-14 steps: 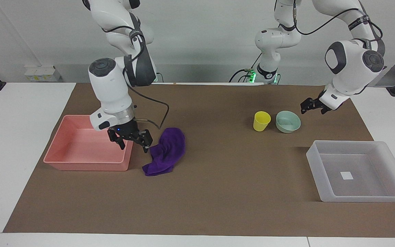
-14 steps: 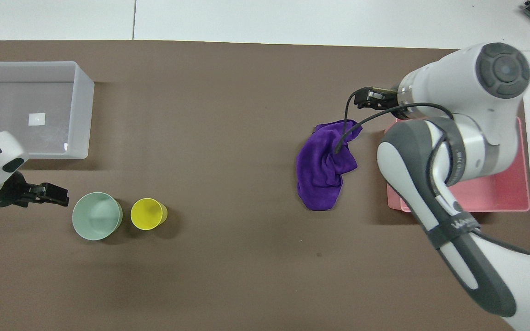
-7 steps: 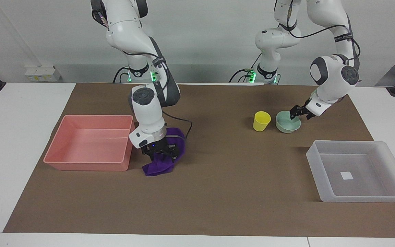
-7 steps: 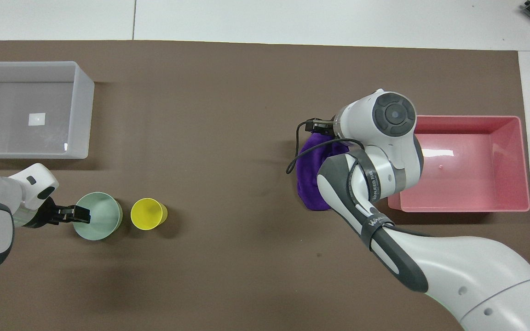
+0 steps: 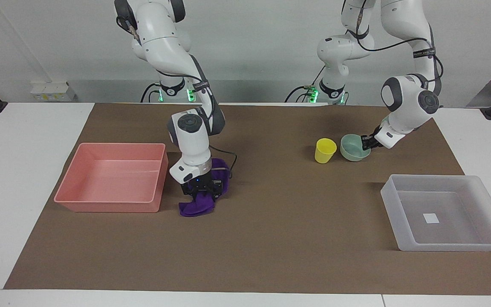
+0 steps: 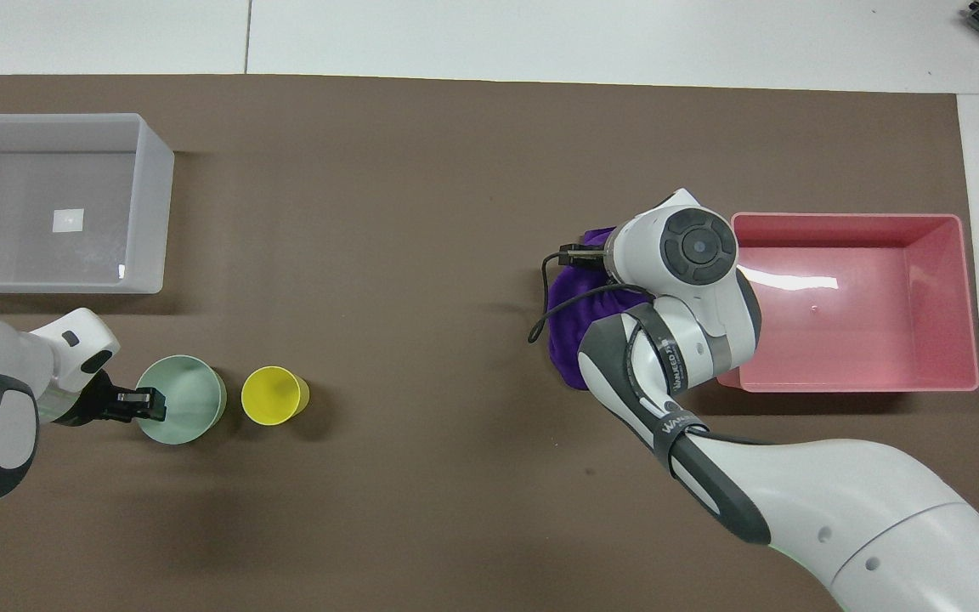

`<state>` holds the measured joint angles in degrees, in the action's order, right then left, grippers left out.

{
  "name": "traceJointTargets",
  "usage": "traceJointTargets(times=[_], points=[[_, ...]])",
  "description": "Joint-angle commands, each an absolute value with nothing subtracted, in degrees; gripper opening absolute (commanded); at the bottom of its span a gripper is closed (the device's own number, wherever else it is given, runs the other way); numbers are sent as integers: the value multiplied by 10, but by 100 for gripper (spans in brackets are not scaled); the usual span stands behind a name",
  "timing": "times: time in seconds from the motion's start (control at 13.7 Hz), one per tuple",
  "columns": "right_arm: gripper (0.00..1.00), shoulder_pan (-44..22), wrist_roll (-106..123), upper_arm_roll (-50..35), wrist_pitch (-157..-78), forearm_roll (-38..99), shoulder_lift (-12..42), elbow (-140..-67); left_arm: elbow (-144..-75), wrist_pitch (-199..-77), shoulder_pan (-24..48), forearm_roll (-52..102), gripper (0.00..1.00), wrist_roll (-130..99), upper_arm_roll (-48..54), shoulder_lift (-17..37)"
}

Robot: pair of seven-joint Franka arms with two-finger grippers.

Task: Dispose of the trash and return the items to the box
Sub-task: 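Carry the cloth into the pink box while the left gripper drops the bowl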

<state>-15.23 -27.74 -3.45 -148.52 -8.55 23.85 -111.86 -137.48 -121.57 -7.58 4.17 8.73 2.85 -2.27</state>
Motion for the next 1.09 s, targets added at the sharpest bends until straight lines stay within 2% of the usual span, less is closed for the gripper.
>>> traceJointTargets(times=[0.0,0.15,0.36,0.44,0.58,0.73,1.02], points=[[0,-149,-294,-35,-1485,-102,213,-1140,-1330,-1145,-76,49,0,92,23,-18],[0,-142,-304,-35,-1441,-102,175,-1136,-1223,-1031,-88,49,0,90,23,3],[0,-121,-303,-32,-1348,-98,106,-1115,-1022,-874,-127,47,0,98,23,68],[0,-112,-302,-32,-1314,-98,85,-1105,-934,-844,-150,49,0,95,23,106],[0,-91,-304,-30,-1277,-98,45,-1104,-832,-824,-178,45,0,97,23,162],[0,-50,-303,-31,-1262,-97,25,-1105,-796,-884,-184,43,0,98,23,205],[0,8,-295,-29,-1239,-97,16,-1108,-795,-1067,-201,47,0,97,24,270]])
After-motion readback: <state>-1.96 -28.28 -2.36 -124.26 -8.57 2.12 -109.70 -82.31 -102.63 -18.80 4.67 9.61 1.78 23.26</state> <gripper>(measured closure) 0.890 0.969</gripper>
